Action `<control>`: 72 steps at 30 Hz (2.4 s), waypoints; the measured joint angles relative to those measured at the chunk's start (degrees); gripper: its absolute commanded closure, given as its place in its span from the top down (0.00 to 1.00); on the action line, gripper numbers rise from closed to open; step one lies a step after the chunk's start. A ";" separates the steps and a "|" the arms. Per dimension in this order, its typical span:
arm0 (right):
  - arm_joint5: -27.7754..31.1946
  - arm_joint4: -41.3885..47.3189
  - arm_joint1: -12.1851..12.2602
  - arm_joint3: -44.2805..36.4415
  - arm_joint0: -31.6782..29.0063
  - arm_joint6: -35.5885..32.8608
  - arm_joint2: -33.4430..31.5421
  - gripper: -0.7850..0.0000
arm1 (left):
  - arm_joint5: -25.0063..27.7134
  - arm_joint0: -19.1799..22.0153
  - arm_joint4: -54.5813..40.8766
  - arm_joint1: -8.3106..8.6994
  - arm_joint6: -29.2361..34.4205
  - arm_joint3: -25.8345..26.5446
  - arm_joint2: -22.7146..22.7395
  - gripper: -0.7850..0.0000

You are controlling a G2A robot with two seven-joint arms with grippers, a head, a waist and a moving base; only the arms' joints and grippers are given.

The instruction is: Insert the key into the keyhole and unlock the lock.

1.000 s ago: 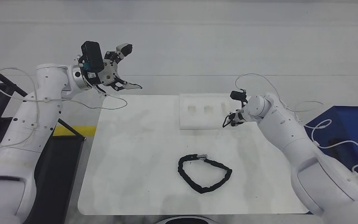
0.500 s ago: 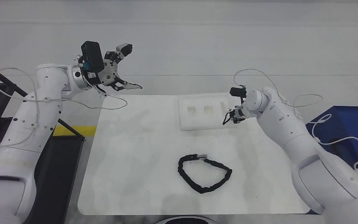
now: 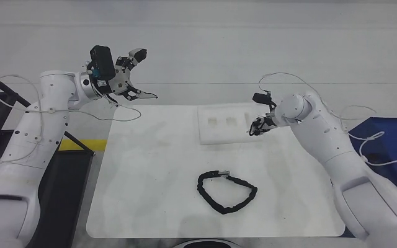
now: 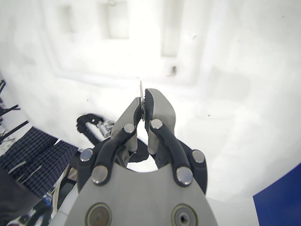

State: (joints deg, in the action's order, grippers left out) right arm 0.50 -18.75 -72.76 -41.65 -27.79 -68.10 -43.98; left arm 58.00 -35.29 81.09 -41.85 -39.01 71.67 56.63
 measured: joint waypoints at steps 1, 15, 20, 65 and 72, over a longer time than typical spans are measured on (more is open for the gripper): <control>1.18 1.19 0.54 -1.07 -0.74 -0.83 -1.19 0.00 | 0.00 0.00 0.00 0.00 0.00 0.00 0.00 1.00; 11.79 21.38 8.88 -25.31 -16.71 -16.79 -22.04 0.00 | 0.00 0.00 0.00 0.00 0.00 0.00 0.00 1.00; 11.18 27.70 10.69 -31.57 -21.25 -19.59 -28.61 0.00 | 0.00 0.00 0.00 0.00 0.00 0.00 0.00 1.00; 7.18 32.53 13.76 -33.88 -22.32 -19.90 -33.38 0.00 | -9.05 -1.88 13.84 -8.04 0.07 -0.88 -20.69 1.00; 7.18 32.53 13.76 -33.88 -22.32 -19.90 -33.38 0.00 | -10.69 0.24 19.94 -13.65 -7.44 -7.96 -30.23 1.00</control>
State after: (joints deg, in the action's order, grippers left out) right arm 7.68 13.78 -59.00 -75.53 -50.12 -88.00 -77.36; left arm 47.31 -35.05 101.03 -55.50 -46.45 63.70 26.40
